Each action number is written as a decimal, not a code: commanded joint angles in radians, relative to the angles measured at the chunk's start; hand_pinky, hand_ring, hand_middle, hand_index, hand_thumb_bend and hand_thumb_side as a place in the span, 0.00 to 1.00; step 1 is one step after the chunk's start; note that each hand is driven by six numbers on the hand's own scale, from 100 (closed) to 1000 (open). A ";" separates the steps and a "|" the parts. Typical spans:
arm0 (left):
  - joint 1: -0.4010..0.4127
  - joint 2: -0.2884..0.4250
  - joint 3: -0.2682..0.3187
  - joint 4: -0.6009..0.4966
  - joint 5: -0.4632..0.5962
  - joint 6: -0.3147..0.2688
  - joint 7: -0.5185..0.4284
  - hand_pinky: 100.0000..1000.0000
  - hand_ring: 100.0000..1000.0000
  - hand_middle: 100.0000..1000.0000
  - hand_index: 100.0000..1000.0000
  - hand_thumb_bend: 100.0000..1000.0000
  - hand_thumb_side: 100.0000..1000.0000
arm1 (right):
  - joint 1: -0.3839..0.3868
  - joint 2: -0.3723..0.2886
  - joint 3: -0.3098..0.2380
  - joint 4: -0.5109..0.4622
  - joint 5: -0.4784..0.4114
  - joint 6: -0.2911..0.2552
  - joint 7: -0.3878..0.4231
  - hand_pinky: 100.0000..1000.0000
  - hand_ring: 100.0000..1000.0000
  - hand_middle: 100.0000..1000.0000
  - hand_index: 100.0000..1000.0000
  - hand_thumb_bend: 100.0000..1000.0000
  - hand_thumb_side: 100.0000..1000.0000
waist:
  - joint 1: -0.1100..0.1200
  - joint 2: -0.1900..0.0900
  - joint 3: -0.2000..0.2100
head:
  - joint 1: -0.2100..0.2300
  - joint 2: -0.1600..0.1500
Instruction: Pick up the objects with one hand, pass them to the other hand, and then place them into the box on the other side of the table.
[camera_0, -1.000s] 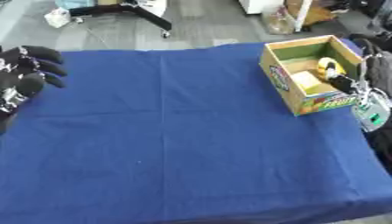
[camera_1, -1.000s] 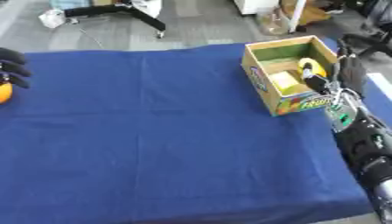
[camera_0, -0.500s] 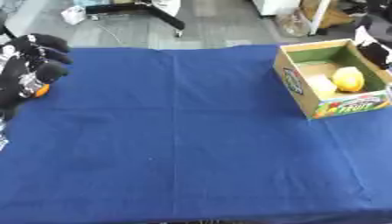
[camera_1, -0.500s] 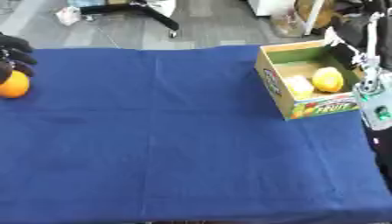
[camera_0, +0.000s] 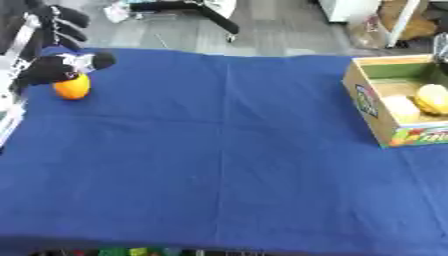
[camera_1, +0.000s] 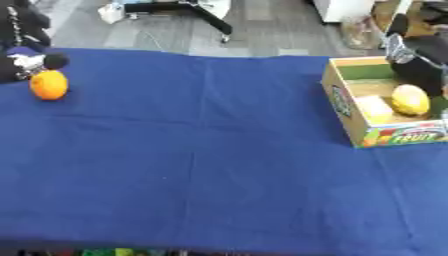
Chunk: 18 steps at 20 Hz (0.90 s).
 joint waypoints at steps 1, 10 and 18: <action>-0.075 0.068 -0.010 0.140 -0.169 0.056 -0.051 0.64 0.63 0.65 0.74 0.88 0.42 | -0.023 -0.017 0.032 -0.089 -0.035 -0.016 0.067 0.81 0.80 0.81 0.92 0.00 0.12 | 0.011 -0.013 -0.005 | 0.046 -0.002; -0.311 -0.004 0.010 0.576 -0.697 0.076 -0.255 0.70 0.66 0.67 0.78 0.74 0.34 | -0.034 0.012 0.086 -0.103 -0.101 -0.021 0.149 0.81 0.81 0.81 0.93 0.00 0.14 | -0.001 -0.012 -0.023 | 0.064 -0.002; -0.404 -0.080 0.075 0.816 -0.884 0.112 -0.328 0.63 0.58 0.62 0.75 0.64 0.29 | -0.032 0.024 0.100 -0.089 -0.131 -0.021 0.160 0.81 0.81 0.81 0.94 0.00 0.16 | -0.014 -0.002 -0.041 | 0.073 -0.007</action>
